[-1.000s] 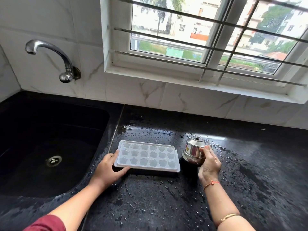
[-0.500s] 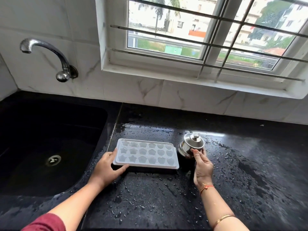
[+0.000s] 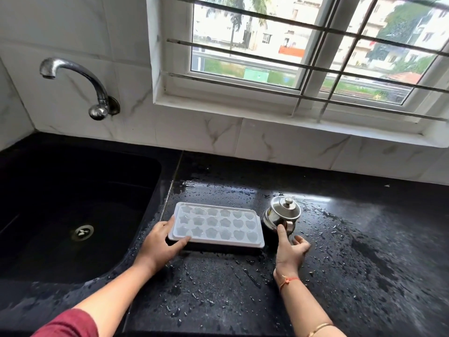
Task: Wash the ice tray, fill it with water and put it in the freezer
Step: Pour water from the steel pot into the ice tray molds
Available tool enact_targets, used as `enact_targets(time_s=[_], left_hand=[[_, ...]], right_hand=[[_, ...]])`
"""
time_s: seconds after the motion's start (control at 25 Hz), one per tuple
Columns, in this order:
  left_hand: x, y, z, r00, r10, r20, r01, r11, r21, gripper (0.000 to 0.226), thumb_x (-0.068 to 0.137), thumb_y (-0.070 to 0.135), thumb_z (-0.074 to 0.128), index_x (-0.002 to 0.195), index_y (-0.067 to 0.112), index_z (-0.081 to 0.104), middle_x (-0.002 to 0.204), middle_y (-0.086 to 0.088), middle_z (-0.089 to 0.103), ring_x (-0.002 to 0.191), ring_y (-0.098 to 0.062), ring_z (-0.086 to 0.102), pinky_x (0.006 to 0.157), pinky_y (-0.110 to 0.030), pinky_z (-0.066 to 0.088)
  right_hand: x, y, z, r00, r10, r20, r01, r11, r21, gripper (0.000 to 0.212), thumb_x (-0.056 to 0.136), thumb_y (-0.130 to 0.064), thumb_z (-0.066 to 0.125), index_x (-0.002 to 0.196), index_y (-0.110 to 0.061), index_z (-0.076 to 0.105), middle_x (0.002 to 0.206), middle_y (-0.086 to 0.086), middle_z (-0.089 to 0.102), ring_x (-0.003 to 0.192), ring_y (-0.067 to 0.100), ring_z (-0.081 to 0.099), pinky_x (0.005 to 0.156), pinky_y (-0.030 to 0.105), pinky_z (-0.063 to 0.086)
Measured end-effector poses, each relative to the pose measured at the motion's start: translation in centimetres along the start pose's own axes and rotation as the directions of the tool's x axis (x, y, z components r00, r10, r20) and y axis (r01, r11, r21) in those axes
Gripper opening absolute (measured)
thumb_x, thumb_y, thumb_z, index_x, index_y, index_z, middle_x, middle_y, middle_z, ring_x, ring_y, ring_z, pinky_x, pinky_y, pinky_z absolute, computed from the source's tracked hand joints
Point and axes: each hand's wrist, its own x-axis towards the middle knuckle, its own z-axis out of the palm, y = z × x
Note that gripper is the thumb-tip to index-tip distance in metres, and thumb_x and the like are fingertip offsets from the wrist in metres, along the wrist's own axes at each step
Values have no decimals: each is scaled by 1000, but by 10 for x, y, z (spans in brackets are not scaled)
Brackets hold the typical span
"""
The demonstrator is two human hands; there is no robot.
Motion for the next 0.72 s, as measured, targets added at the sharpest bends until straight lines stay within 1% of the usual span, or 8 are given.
enact_targets(time_s=[0.12, 0.24, 0.32, 0.4, 0.44, 0.56, 0.64, 0.72], left_hand=[[7, 5, -1, 992, -116, -41, 107, 978, -178, 75, 74, 52, 58, 135, 11, 45, 128, -9, 53, 107, -21, 54, 92, -26, 38], [19, 12, -2, 957, -289, -37, 261, 907, -330, 59, 85, 44, 57, 131, 7, 50, 132, -10, 54, 114, -23, 53, 96, -29, 35], [27, 14, -3, 933, -357, -41, 318, 874, -369, 35, 86, 41, 56, 105, 13, 66, 108, -6, 64, 108, -22, 55, 89, -31, 39], [32, 15, -4, 912, -406, -57, 352, 846, -400, 21, 85, 35, 56, 72, 20, 59, 77, -2, 58, 83, -18, 53, 70, -29, 37], [35, 16, -4, 902, -429, -52, 370, 829, -420, 21, 86, 30, 57, 68, 20, 56, 73, -1, 55, 76, -17, 49, 65, -28, 34], [40, 19, 0, 886, -462, -36, 396, 796, -459, 17, 84, 15, 57, 69, 20, 60, 74, -3, 54, 74, -16, 47, 63, -27, 34], [40, 25, 2, 872, -486, -55, 399, 772, -495, 17, 86, 8, 56, 81, 13, 70, 74, -5, 59, 75, -17, 52, 60, -25, 37], [39, 28, 1, 855, -514, -65, 410, 748, -522, 17, 87, 4, 54, 90, 6, 71, 69, -1, 60, 77, -19, 55, 56, -22, 38]], right_hand=[[-8, 9, 15, 998, 56, -26, -56, 998, -11, 43, 75, -24, 74, 99, -10, 42, 108, 17, 58, 95, 31, 59, 87, 43, 50], [-5, 11, 25, 991, 133, 21, -132, 991, -33, 35, 71, -16, 73, 95, 0, 53, 101, 14, 62, 87, 26, 59, 81, 38, 50], [1, 13, 31, 983, 158, 98, -153, 987, -55, 21, 67, -15, 72, 81, -2, 62, 98, 18, 69, 82, 25, 62, 79, 44, 53], [4, 12, 36, 970, 176, 171, -166, 984, -68, 9, 74, -7, 67, 67, -7, 61, 95, 19, 68, 80, 25, 61, 76, 43, 52], [7, 13, 38, 967, 181, 182, -165, 981, -102, 14, 77, -5, 65, 65, -8, 60, 95, 20, 68, 81, 25, 61, 77, 42, 52], [13, 13, 43, 957, 205, 206, -164, 967, -197, 20, 78, -5, 65, 59, -9, 60, 95, 21, 69, 88, 32, 65, 85, 47, 52], [14, 11, 44, 950, 219, 222, -167, 959, -229, 23, 78, 0, 63, 57, -8, 60, 87, 16, 66, 81, 27, 62, 73, 41, 52], [14, 10, 43, 940, 232, 248, -175, 957, -231, 22, 78, 7, 57, 60, -4, 62, 80, 12, 58, 74, 22, 55, 63, 34, 46]])
